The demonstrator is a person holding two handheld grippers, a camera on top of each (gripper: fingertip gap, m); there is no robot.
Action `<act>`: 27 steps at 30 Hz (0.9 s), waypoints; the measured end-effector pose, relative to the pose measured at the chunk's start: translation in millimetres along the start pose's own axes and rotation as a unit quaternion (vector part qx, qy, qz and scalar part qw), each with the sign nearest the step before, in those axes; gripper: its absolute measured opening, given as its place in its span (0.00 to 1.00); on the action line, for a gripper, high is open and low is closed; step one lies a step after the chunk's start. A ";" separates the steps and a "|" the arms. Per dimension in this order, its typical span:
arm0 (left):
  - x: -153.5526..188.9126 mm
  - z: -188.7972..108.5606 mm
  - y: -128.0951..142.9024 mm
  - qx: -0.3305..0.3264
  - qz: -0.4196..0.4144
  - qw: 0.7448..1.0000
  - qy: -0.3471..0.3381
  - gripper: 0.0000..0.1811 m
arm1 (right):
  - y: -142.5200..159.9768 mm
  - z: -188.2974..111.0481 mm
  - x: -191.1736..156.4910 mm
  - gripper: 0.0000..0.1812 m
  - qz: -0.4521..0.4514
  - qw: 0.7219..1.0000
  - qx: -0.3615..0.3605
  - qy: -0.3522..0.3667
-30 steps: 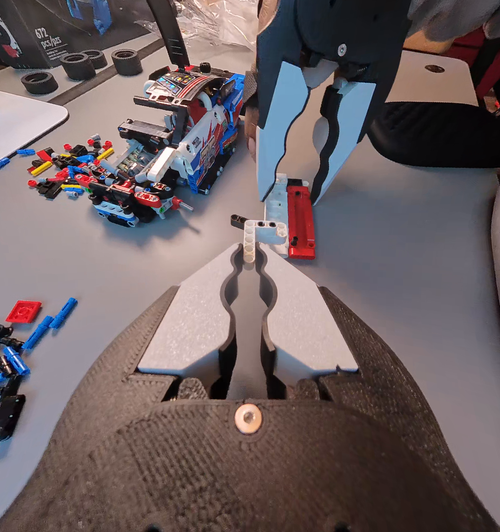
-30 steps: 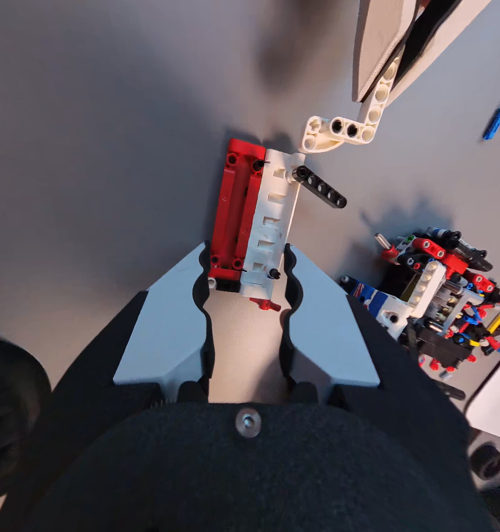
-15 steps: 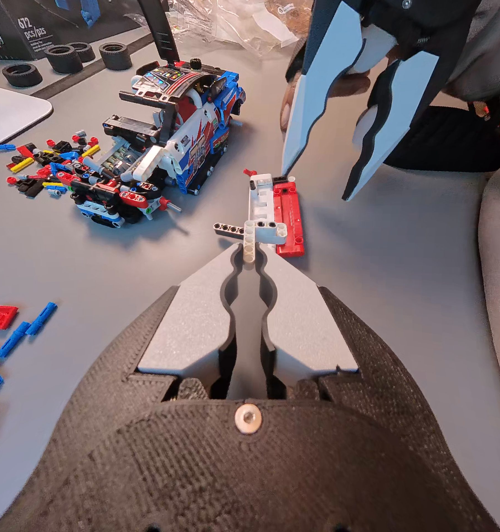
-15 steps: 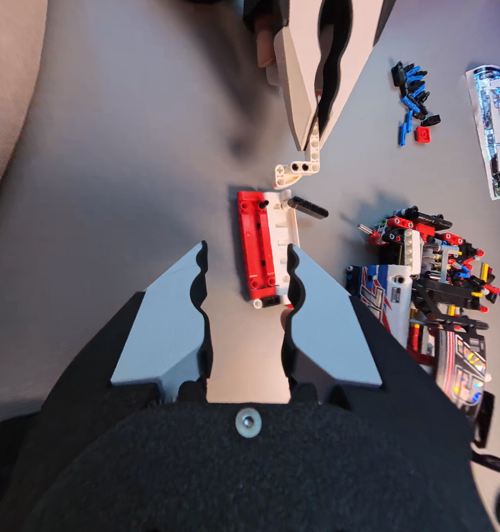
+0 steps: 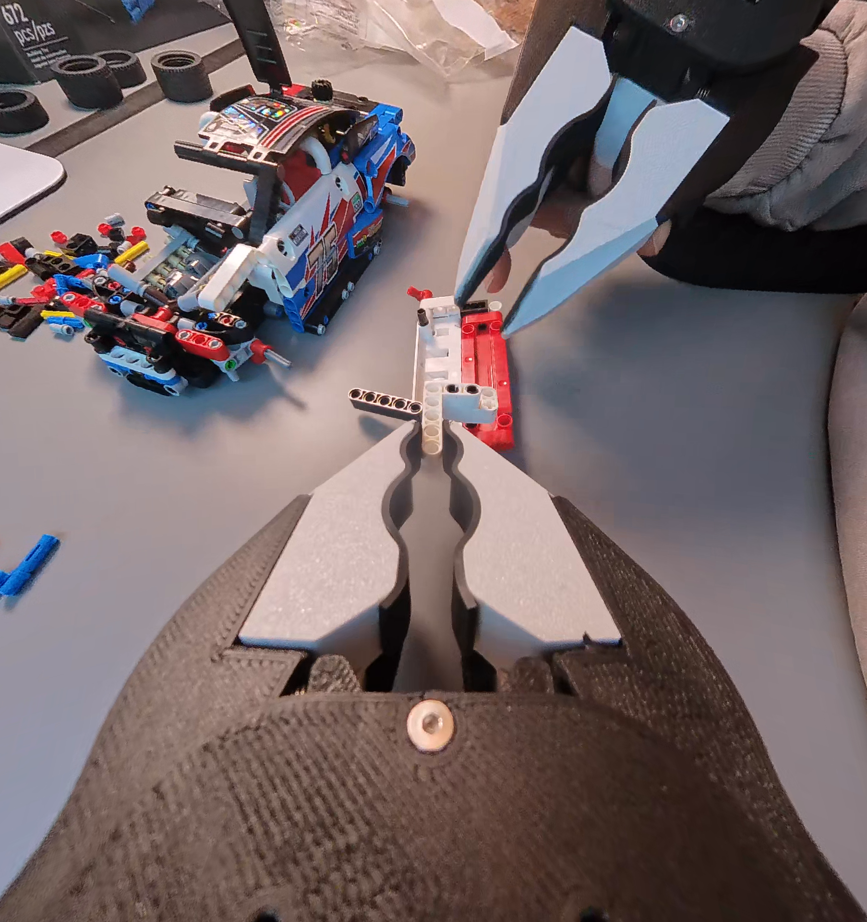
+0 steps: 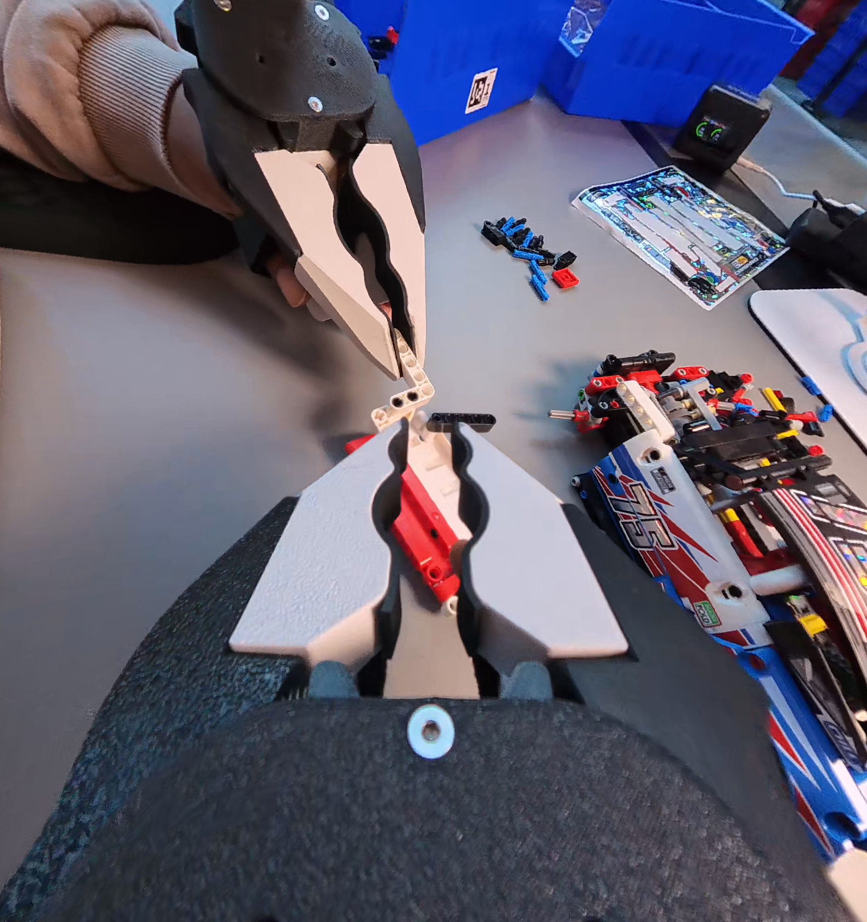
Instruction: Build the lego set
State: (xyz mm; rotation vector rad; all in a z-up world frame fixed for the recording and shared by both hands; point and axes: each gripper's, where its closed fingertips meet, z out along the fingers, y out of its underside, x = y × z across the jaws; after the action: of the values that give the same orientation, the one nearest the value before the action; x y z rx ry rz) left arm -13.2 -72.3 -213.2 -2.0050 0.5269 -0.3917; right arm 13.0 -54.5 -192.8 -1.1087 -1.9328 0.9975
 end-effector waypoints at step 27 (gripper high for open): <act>3.6 9.8 -0.1 -0.009 -0.049 0.999 -0.008 0.03 | 10.1 3.9 1.3 0.10 -0.007 1.000 -0.011 0.021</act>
State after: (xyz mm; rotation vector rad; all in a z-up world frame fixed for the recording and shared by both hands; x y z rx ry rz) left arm -5.4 -66.8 -217.5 -2.0544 0.4246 -0.4319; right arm 12.9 -51.0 -203.2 -1.1181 -1.9209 0.9398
